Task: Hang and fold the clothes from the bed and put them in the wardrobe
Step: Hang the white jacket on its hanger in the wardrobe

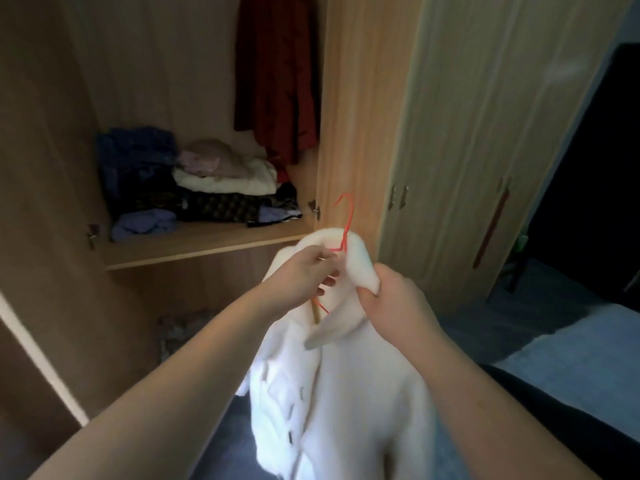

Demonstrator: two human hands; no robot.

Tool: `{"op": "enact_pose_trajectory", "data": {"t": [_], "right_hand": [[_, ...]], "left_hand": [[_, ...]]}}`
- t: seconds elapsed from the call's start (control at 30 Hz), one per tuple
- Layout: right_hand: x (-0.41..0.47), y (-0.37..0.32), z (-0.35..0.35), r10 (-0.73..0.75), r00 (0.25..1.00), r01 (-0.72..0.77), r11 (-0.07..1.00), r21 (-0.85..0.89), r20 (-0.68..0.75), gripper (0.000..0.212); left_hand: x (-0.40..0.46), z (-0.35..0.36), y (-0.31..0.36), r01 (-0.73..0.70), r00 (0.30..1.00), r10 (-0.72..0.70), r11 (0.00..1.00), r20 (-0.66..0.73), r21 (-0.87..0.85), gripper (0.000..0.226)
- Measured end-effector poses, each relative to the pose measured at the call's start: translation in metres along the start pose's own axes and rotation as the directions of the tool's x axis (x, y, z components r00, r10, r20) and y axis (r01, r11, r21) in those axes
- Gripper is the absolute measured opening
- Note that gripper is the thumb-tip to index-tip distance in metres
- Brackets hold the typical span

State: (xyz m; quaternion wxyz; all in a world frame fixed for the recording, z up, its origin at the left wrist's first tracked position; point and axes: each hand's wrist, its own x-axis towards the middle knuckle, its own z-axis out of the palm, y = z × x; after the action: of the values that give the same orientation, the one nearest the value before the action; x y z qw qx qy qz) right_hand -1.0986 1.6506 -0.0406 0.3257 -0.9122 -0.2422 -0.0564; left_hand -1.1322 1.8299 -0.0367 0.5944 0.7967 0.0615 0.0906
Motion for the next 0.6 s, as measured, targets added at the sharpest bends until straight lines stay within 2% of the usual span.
{"op": "enact_pose_trajectory", "data": {"t": [0.07, 0.1, 0.17, 0.23, 0.33, 0.47, 0.6], "right_hand": [[0.026, -0.016, 0.022, -0.031, 0.999, 0.031, 0.999, -0.015, 0.02, 0.014], [0.039, -0.023, 0.032, -0.05, 0.998, 0.051, 0.998, -0.033, 0.032, 0.015], [0.064, -0.035, 0.053, -0.094, 0.994, 0.096, 0.994, -0.05, 0.055, 0.018], [0.088, -0.045, 0.073, -0.129, 0.989, 0.132, 0.991, -0.036, 0.078, 0.019], [0.128, -0.056, 0.096, -0.178, 0.978, 0.18, 0.984, -0.011, 0.11, 0.02], [0.196, -0.066, 0.108, -0.267, 0.959, 0.264, 0.963, 0.045, 0.095, 0.016], [0.273, -0.088, 0.097, -0.371, 0.927, 0.368, 0.928, 0.067, 0.054, 0.013]], "left_hand": [[0.004, -0.034, -0.022, -0.023, 0.988, 0.053, 0.979, -0.145, 0.202, 0.022], [0.005, -0.05, -0.032, -0.029, 0.977, 0.099, 0.938, -0.187, 0.344, 0.027], [0.008, -0.08, -0.051, -0.023, 0.96, 0.189, 0.784, -0.204, 0.621, 0.04], [0.015, -0.105, -0.066, 0.025, 0.942, 0.243, 0.635, -0.231, 0.772, 0.048], [0.03, -0.135, -0.08, 0.141, 0.91, 0.28, 0.489, -0.308, 0.861, 0.06], [0.064, -0.17, -0.081, 0.307, 0.874, 0.277, 0.32, -0.399, 0.896, 0.069], [0.111, -0.205, -0.053, 0.389, 0.817, 0.346, 0.261, -0.462, 0.883, 0.069]]}}
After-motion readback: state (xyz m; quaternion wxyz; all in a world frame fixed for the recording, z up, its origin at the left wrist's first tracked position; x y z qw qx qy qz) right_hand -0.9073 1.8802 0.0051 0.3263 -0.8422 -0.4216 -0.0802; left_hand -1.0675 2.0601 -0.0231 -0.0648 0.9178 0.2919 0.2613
